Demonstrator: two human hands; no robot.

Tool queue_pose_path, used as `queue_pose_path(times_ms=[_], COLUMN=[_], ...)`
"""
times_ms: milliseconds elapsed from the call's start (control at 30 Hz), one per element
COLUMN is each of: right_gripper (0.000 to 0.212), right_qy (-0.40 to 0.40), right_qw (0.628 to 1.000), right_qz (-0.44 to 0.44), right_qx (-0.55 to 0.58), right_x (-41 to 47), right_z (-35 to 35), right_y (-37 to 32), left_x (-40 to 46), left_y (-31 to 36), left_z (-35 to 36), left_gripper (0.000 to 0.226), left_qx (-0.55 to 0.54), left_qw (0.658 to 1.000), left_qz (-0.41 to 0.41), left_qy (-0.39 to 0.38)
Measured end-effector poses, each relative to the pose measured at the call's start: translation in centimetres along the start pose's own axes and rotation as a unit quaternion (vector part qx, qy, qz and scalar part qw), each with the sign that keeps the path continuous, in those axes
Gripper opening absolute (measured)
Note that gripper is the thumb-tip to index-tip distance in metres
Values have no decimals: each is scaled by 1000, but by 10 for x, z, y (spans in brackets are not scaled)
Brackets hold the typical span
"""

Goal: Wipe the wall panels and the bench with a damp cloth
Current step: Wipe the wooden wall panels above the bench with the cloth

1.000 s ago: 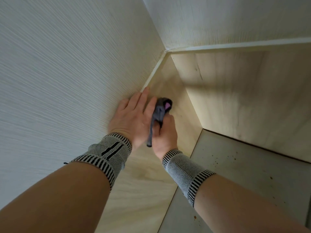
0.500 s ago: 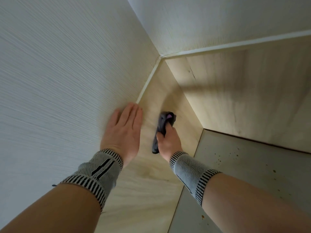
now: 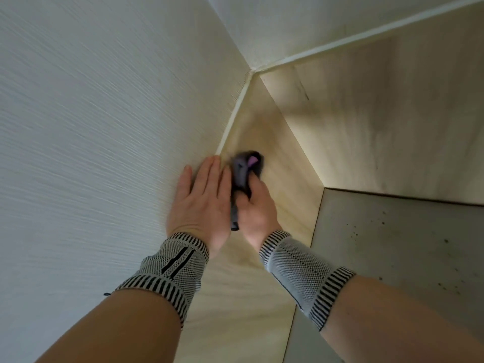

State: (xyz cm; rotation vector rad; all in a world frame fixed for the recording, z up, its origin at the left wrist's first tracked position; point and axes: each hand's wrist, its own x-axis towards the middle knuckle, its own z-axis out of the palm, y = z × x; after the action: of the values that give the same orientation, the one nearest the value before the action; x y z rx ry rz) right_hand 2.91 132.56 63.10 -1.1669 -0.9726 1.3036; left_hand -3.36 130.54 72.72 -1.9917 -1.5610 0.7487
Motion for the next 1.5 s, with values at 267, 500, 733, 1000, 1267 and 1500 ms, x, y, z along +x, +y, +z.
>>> queue_pose_path(times_ms=[267, 500, 733, 1000, 1267, 1500], right_gripper=[49, 45, 44, 45, 45, 42], right_qy=[27, 60, -6, 38, 39, 98], right_qw=[967, 998, 945, 996, 981, 990], right_qz=[234, 20, 290, -14, 155, 71], right_qx=[-94, -4, -150, -79, -111, -75], right_x=[3, -19, -13, -55, -13, 1], right_z=[-14, 12, -18, 16, -5, 4], right_y=[67, 23, 69, 52, 59, 52], left_x=[0, 1, 0, 0, 0, 1], left_y=[-1, -3, -2, -2, -3, -2], left_z=[-1, 3, 6, 5, 7, 5], left_gripper=[62, 52, 64, 61, 60, 60], left_qx=[2, 1, 16, 9, 9, 2], left_qw=[1000, 999, 999, 999, 999, 999], left_qz=[23, 35, 20, 17, 22, 21], left_qy=[9, 18, 27, 36, 38, 29])
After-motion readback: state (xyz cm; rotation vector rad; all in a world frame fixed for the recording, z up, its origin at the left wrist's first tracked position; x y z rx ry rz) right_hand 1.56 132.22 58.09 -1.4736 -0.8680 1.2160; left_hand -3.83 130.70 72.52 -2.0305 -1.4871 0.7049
